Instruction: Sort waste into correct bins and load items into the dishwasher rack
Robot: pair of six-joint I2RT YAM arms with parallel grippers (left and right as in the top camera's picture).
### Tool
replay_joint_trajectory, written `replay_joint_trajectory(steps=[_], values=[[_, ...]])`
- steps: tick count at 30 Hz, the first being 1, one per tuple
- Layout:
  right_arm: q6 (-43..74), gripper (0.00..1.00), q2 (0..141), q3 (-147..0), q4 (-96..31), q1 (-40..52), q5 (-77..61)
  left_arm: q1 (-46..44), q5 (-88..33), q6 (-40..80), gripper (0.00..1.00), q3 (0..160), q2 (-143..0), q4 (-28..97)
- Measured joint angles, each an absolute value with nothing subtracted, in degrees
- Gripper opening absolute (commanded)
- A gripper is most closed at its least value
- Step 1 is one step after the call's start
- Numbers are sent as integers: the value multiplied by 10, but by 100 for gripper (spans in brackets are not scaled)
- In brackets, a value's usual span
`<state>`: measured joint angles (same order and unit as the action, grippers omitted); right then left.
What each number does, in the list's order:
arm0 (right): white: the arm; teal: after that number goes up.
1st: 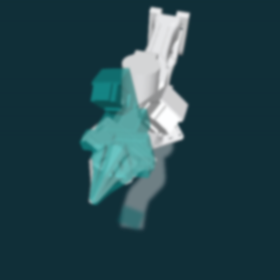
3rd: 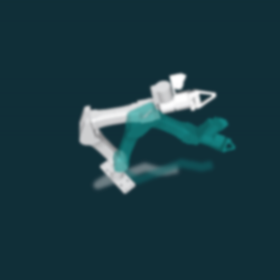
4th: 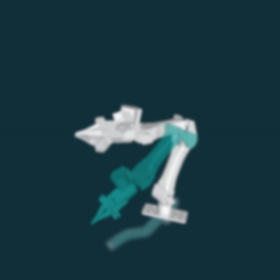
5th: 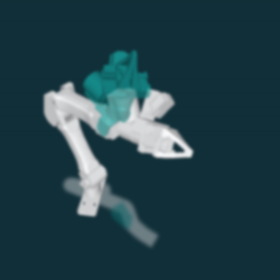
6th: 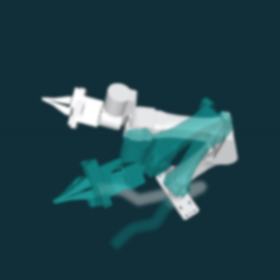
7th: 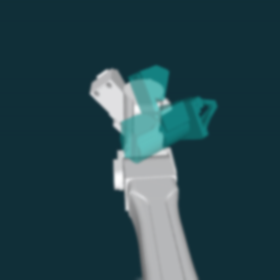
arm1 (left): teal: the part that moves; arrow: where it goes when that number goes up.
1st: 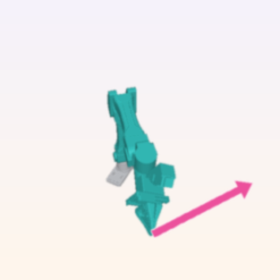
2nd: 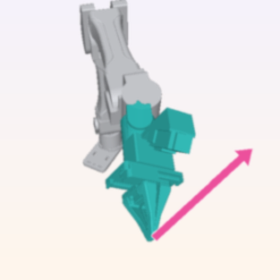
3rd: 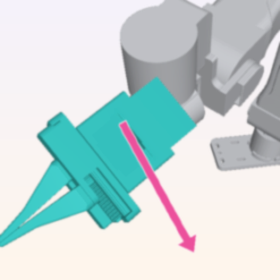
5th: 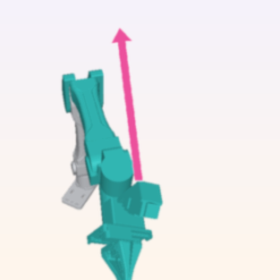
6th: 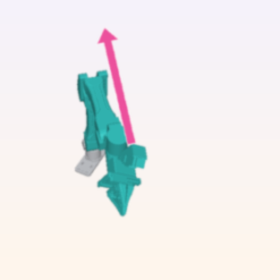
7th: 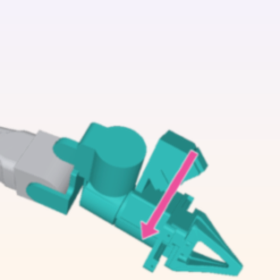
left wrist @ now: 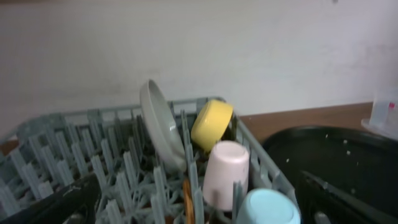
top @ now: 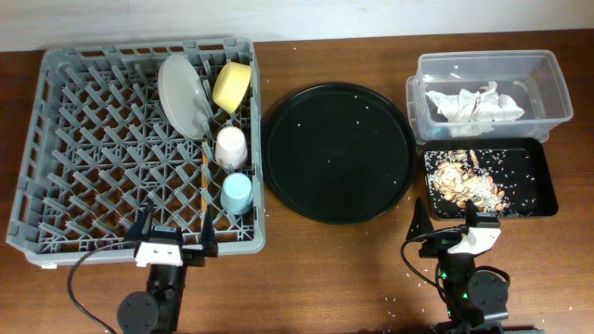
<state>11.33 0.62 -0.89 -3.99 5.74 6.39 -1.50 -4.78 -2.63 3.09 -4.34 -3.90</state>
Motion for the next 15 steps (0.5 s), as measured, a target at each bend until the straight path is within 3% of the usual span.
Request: replay_joint_trajectory(steps=[6, 15], values=[[114, 99, 6, -9, -40, 57, 64, -7, -50, -31, 99, 10, -10, 38], [113, 98, 6, -9, -40, 57, 64, -6, -50, -35, 99, 10, -9, 44]])
